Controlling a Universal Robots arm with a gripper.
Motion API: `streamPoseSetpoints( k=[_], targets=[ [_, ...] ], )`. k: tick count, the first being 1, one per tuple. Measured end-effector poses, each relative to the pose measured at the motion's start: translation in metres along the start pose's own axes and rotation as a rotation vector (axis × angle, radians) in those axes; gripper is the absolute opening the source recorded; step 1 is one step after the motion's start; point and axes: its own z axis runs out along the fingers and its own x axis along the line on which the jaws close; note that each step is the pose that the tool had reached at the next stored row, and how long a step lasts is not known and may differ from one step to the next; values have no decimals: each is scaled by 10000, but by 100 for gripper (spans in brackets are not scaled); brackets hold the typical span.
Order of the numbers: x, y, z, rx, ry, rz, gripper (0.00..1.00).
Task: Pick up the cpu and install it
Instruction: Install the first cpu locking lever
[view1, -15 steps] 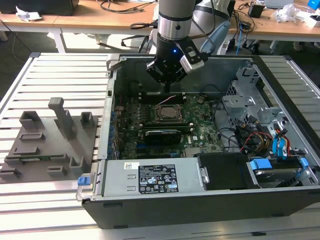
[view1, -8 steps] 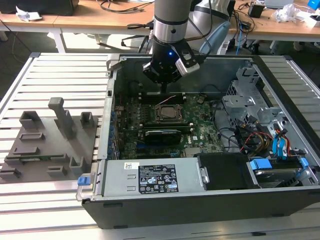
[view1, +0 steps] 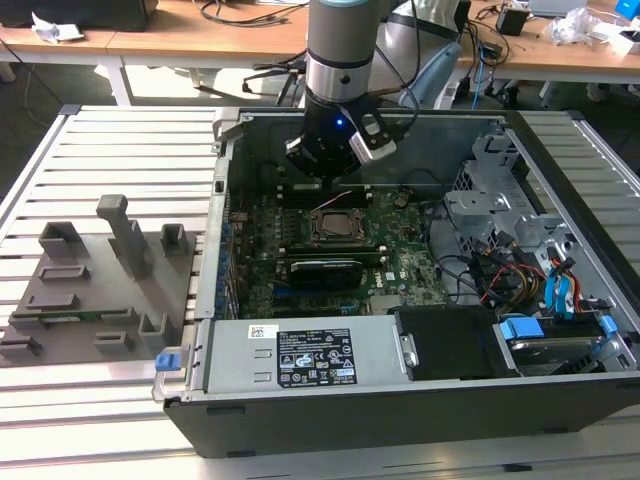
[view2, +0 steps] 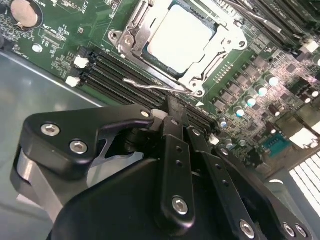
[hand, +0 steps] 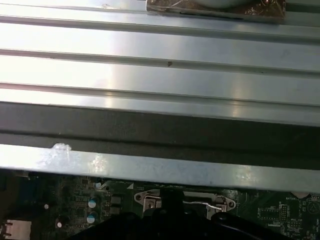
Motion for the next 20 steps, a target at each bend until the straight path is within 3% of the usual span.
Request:
streamPoseSetpoints(
  k=[3,10,16,20],
  targets=[
    [-1,-5,105,-1,5,-118,11],
    [-12,-10,193,-1,9,-194,11],
    [-146,-23,252,-1,11,-212,11],
    [-182,-27,275,0,12,-217,11]
  ],
)
